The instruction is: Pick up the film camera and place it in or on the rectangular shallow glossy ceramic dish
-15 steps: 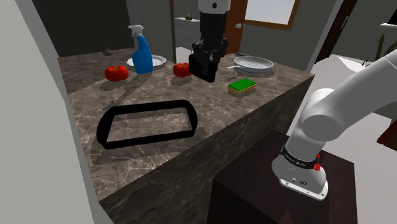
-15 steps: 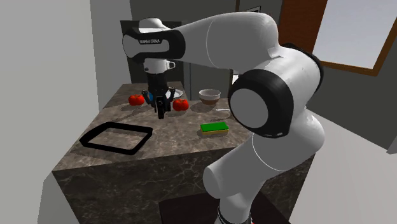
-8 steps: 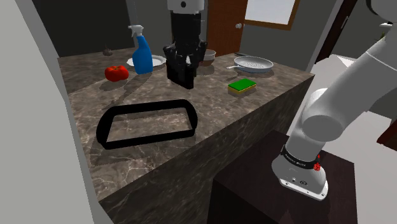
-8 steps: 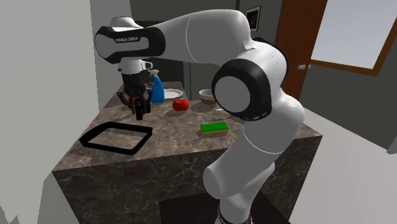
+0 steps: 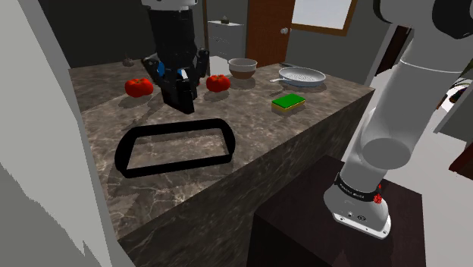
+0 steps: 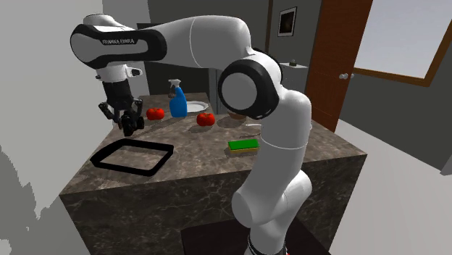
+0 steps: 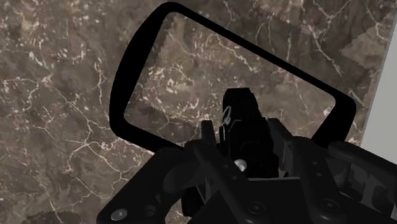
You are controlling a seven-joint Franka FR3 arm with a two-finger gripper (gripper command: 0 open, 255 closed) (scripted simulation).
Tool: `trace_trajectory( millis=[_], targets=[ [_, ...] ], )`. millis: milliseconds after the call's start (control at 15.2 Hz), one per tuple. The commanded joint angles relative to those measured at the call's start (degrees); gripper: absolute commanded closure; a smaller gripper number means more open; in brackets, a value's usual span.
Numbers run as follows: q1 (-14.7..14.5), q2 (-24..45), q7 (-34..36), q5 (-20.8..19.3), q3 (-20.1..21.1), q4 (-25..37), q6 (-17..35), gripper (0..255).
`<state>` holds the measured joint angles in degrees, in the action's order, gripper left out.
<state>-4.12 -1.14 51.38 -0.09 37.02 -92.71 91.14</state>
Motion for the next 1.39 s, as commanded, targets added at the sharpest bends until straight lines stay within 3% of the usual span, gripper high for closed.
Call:
trace_trajectory(
  millis=[0,924,1320],
  targets=[
    [-1.47,4.33,3.6,-2.55,1.66,3.07,0.44,255],
    [-1.15,2.97,3.15,-1.74,1.19,-9.09,11.55,255],
    [-1.15,2.99,3.17,-1.75,1.18,-9.5,11.98,255]
  ],
)
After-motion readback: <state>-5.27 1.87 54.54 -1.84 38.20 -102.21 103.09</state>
